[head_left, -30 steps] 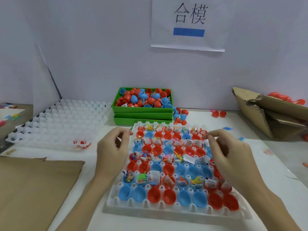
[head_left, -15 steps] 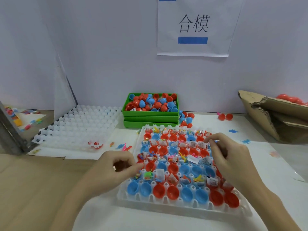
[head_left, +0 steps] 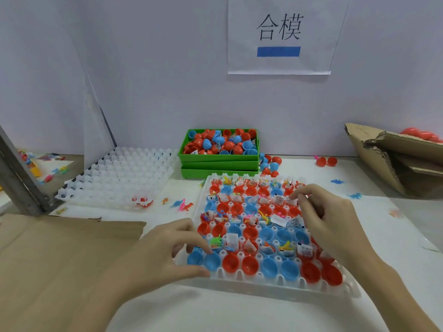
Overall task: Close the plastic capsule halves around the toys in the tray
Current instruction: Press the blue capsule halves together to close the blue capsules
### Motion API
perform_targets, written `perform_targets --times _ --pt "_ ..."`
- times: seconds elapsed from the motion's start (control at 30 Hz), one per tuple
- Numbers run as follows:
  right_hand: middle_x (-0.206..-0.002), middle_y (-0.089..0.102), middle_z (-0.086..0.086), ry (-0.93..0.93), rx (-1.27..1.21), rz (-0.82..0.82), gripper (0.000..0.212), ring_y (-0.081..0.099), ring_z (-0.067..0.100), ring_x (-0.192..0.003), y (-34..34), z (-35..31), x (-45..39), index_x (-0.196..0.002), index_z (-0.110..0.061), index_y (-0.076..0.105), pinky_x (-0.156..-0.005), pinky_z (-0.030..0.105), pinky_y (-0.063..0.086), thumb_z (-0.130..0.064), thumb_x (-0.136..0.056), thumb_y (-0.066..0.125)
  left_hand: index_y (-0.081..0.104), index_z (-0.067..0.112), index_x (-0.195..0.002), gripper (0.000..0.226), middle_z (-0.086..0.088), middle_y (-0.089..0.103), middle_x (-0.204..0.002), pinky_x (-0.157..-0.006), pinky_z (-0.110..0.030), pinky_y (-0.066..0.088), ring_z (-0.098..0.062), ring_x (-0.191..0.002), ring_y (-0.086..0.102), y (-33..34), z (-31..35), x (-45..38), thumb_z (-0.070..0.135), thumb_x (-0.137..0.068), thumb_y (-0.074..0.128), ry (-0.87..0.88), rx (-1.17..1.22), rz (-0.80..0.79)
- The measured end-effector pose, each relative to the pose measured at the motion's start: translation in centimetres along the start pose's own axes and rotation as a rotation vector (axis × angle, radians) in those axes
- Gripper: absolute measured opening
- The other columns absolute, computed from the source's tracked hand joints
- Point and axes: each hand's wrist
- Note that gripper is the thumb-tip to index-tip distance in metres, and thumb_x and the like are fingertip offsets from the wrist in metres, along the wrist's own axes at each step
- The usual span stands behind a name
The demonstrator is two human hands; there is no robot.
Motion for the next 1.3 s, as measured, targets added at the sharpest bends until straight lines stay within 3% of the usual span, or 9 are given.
perform_targets --times 0.17,0.37,0.57,0.67,0.77,0.83,1.07,1.2,1.3 --pt "-0.074 0.071 -0.004 0.005 -0.008 -0.009 0.017 0.063 0.019 -0.059 0.1 0.0 0.0 -0.101 -0.031 0.069 -0.057 0.032 0.05 -0.018 -0.101 0.057 0.066 0.054 -0.111 0.03 0.02 0.054 -0.1 -0.064 -0.014 0.039 -0.003 -0.077 0.051 0.5 0.2 -0.1 0.06 -0.083 0.076 0.036 -0.088 -0.037" --pt "-0.078 0.071 -0.009 0.024 0.016 -0.022 0.018 0.066 0.014 -0.069 0.3 -0.2 0.1 -0.101 -0.031 0.067 -0.06 0.03 0.054 -0.016 -0.1 0.059 0.07 0.043 -0.097 0.015 0.024 0.047 -0.103 -0.071 -0.01 0.04 0.001 -0.091 0.053 1.3 0.5 0.2 0.054 -0.087 0.075 0.052 -0.143 -0.06" --pt "-0.069 0.068 -0.008 0.115 -0.162 -0.063 0.024 0.065 0.015 -0.065 -0.1 -1.4 -0.1 -0.095 -0.036 0.07 -0.053 0.026 0.055 -0.016 -0.101 0.059 0.075 0.029 -0.09 0.014 0.015 0.062 -0.099 -0.071 -0.024 0.055 -0.012 -0.081 0.066 0.7 1.4 0.0 0.024 -0.084 0.087 0.185 0.041 0.104" --pt "-0.088 0.075 -0.009 0.207 -0.429 -0.174 0.017 0.072 0.01 -0.079 -1.0 -2.3 -0.5 -0.108 -0.037 0.073 -0.065 0.016 0.056 -0.027 -0.098 0.063 0.076 0.023 -0.093 0.012 0.013 0.067 -0.104 -0.075 -0.026 0.058 -0.016 -0.09 0.071 0.3 2.5 -1.3 0.021 -0.085 0.085 0.289 0.079 0.198" --pt "-0.121 0.073 -0.015 0.191 -0.587 -0.436 0.035 0.069 0.006 -0.111 -1.6 -2.6 -0.4 -0.134 -0.039 0.064 -0.085 0.015 0.056 -0.038 -0.098 0.061 0.078 0.018 -0.098 0.013 0.014 0.071 -0.106 -0.081 -0.02 0.059 -0.011 -0.098 0.071 0.5 3.9 -4.1 0.02 -0.086 0.079 0.338 0.131 0.244" --pt "-0.132 0.068 -0.018 0.2 -0.656 -0.495 0.039 0.066 0.005 -0.119 -1.5 -2.8 -0.1 -0.138 -0.042 0.06 -0.092 0.017 0.054 -0.04 -0.1 0.061 0.079 0.014 -0.101 0.016 0.01 0.073 -0.107 -0.084 -0.019 0.059 -0.01 -0.101 0.071 1.0 4.8 -6.4 0.014 -0.086 0.08 0.343 0.169 0.237" --pt "-0.108 0.077 -0.014 0.278 -0.717 -0.108 0.025 0.074 0.009 -0.102 -1.3 -2.9 -0.5 -0.11 -0.039 0.075 -0.078 0.011 0.055 -0.03 -0.087 0.072 0.078 0.008 -0.101 0.017 0.005 0.074 -0.112 -0.088 -0.022 0.06 -0.011 -0.099 0.074 3.5 5.3 -12.3 0.005 -0.085 0.083 0.309 0.314 0.23" --pt "-0.107 0.077 -0.015 0.233 -0.63 -0.128 0.027 0.073 0.008 -0.103 -0.9 -2.5 -0.5 -0.115 -0.033 0.073 -0.08 0.013 0.055 -0.022 -0.091 0.073 0.075 0.016 -0.096 0.027 0.013 0.075 -0.105 -0.081 -0.017 0.059 -0.009 -0.094 0.076 4.5 4.7 -12.4 0.03 -0.078 0.088 0.235 0.408 0.253" --pt "-0.109 0.075 -0.014 0.127 -0.557 -0.156 0.029 0.073 0.01 -0.103 -0.6 -2.6 -0.4 -0.118 -0.027 0.071 -0.083 0.016 0.056 -0.014 -0.093 0.073 0.071 0.021 -0.098 0.027 0.012 0.076 -0.102 -0.077 -0.018 0.059 -0.011 -0.092 0.076 4.8 4.5 -11.9 0.032 -0.079 0.087 0.181 0.509 0.325"
Point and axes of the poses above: each hand's wrist, its own x-axis away from the middle knuckle, its own y-axis out of the palm, z = x × y
